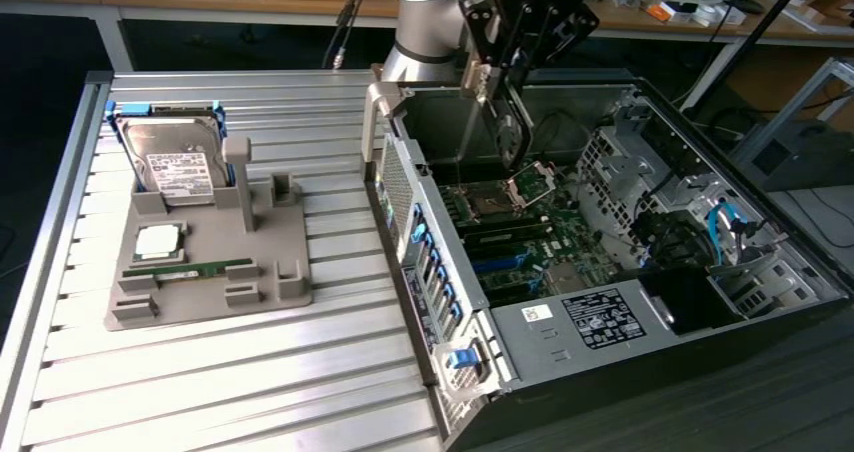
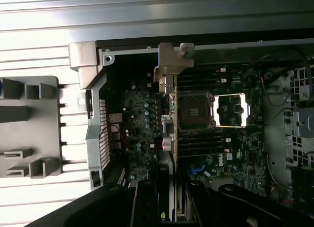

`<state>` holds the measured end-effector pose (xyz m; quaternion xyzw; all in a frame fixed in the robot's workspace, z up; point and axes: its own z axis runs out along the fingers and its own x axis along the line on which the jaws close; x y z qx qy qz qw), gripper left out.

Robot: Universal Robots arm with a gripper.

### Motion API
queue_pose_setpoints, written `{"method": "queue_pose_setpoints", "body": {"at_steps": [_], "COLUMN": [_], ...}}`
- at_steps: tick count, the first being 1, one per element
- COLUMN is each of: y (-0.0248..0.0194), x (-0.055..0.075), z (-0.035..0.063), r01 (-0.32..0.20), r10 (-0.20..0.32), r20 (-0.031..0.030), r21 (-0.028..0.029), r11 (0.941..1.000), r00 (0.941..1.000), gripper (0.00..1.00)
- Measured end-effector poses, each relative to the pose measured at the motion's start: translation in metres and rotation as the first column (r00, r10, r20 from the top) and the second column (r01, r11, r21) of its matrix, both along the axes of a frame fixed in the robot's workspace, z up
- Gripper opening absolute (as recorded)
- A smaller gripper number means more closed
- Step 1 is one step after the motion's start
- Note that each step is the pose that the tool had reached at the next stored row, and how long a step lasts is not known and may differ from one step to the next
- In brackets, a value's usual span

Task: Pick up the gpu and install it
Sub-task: 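Pick up the gpu and move the gpu toward the slot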

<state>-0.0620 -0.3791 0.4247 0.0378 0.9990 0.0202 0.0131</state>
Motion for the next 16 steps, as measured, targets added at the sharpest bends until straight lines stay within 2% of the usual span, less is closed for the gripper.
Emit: {"method": "queue_pose_setpoints", "body": {"at_steps": [16], "y": [-0.0006], "x": [0.0093], "z": [-0.0027], "r01": [0.000], "r10": [0.000], "r20": [0.0000], "r21": [0.0000], "r11": [1.0000], "r00": [1.0000], "gripper": [0.27]}}
